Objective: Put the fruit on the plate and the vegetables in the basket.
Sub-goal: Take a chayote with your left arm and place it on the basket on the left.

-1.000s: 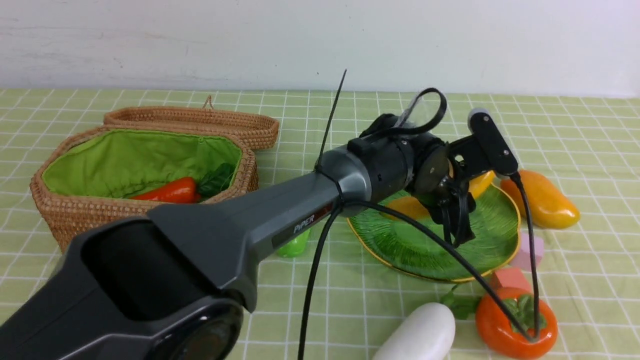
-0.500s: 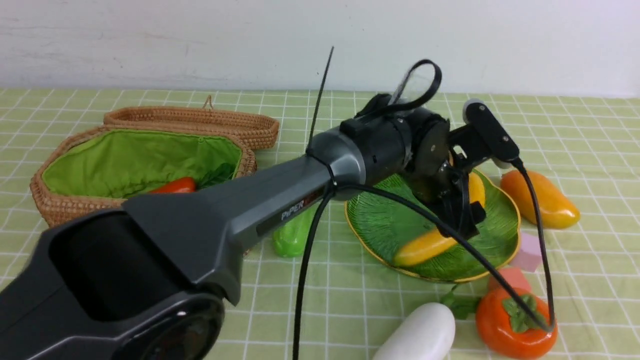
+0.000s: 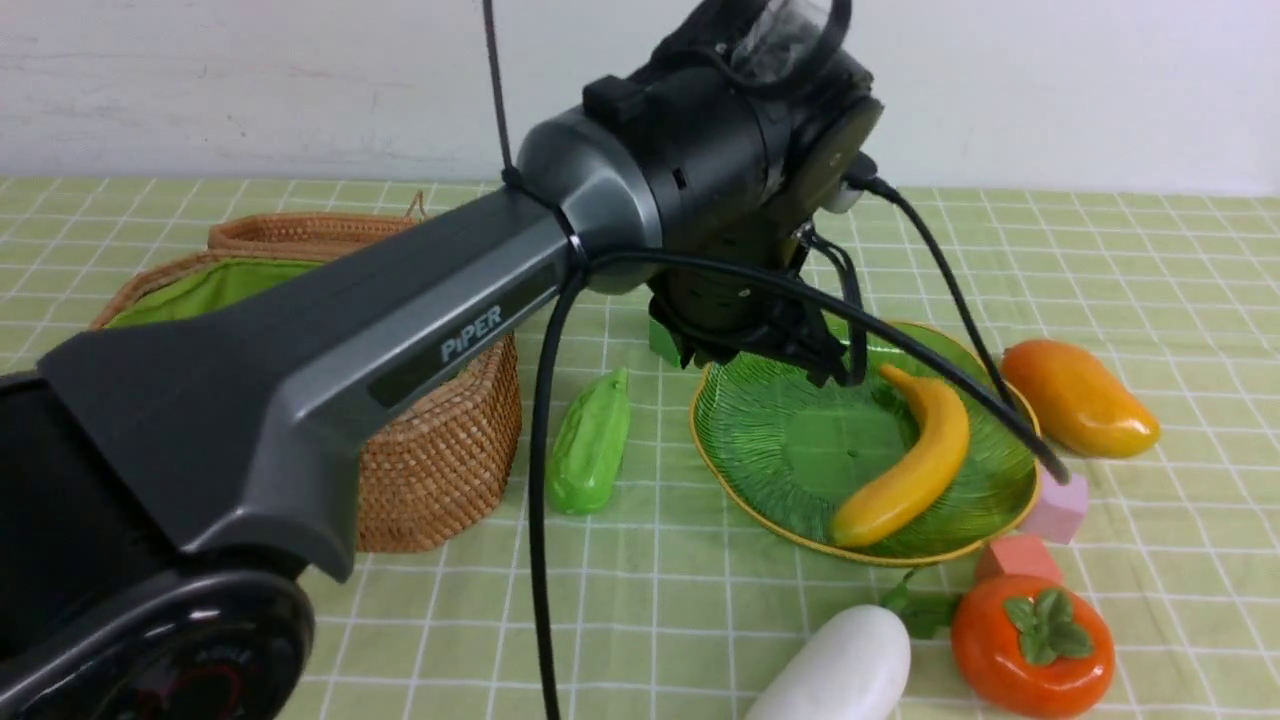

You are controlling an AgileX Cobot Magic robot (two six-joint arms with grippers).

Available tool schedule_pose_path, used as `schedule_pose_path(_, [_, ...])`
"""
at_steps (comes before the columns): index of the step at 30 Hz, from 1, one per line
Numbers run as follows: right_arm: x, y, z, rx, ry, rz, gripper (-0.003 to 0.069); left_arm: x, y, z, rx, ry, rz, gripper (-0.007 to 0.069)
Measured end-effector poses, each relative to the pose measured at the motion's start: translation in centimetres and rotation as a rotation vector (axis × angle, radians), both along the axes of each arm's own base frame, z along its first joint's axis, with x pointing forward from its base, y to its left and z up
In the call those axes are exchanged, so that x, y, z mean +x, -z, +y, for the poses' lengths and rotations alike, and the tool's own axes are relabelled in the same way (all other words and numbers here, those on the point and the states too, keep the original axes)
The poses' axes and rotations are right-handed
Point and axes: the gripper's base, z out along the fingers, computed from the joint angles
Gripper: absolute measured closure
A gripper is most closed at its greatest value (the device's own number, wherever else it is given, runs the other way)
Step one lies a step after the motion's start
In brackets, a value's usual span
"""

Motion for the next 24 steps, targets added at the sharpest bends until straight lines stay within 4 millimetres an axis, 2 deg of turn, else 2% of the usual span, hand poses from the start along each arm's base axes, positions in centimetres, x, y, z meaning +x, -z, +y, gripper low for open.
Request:
schedule_pose_path(2, [0.0,0.0,0.0,0.000,-0.001,0.000,0.0564,0.5,0.9,0.1,0.019,-0.008,0.008,0.0590])
schedule_pose_path(5, [0.0,0.0,0.0,-0.003,-0.003,0.004,0.0561,2.5,3.4,1.4,0.044,-0.078,0.042,0.0486])
schedule_pose_path(8, [-0.1,0.1,0.0,-0.006,-0.006,0.014,0.0559,4.2,5.4,2.9,0.051,-0.169,0.065,0.0342])
schedule_pose_path(11, [-0.1,0.1,0.0,-0.006,-0.006,0.014,0.0556,5.2,6.8,3.7,0.064,-0.213,0.078,0.0210])
schedule_pose_path(14, [-0.1,0.1,0.0,-0.005,-0.006,0.013,0.0553,5.4,7.9,3.7,0.078,-0.219,0.093,0.0114])
schedule_pose_path(17, [-0.1,0.1,0.0,-0.005,-0.006,0.013,0.0553,5.6,8.8,3.4,0.078,-0.210,0.094,0.0069])
schedule_pose_path(22, [-0.1,0.1,0.0,-0.003,-0.007,0.013,0.0552,6.0,10.6,3.2,0.092,-0.200,0.102,0.0064])
schedule_pose_path(24, [-0.1,0.1,0.0,-0.004,-0.007,0.014,0.0552,6.2,11.9,3.0,0.108,-0.195,0.110,0.0073])
